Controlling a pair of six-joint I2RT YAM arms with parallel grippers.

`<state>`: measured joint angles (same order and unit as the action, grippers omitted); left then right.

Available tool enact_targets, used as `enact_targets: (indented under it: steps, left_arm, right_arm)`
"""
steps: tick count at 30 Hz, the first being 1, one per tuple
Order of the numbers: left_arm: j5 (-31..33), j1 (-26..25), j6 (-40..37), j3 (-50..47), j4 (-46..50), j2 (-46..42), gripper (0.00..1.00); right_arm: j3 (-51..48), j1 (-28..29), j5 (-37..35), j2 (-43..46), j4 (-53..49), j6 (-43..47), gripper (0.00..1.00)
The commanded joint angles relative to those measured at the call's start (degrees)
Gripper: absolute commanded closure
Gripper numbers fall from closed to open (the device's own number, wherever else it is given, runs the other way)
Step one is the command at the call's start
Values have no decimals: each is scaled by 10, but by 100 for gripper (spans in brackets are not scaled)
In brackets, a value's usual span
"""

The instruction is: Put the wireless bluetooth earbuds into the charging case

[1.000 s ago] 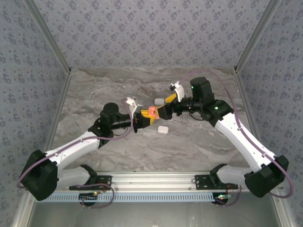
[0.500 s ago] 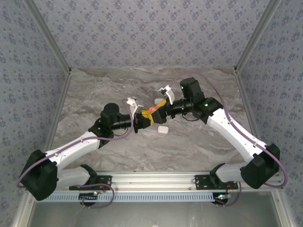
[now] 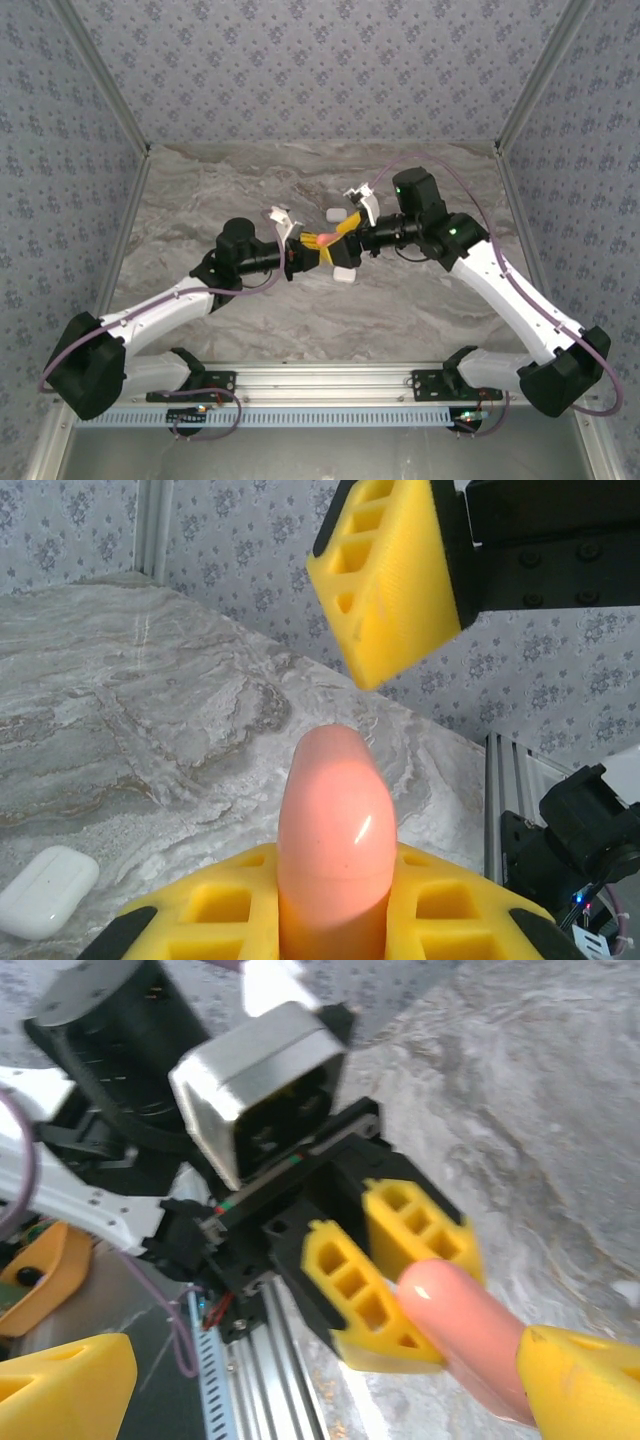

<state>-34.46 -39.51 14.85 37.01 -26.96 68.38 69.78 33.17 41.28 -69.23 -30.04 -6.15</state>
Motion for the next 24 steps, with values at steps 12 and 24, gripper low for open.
enact_targets:
  steps: [12,24]
  left_arm:
    - [67,-101,199,-25,108,32,100]
    - [109,-147,393,-27,20,220,99]
  right_arm:
    - [-67,-78,-488,127,-52,-120,0]
    - [-105,-88,-509,205,-89,-143,0]
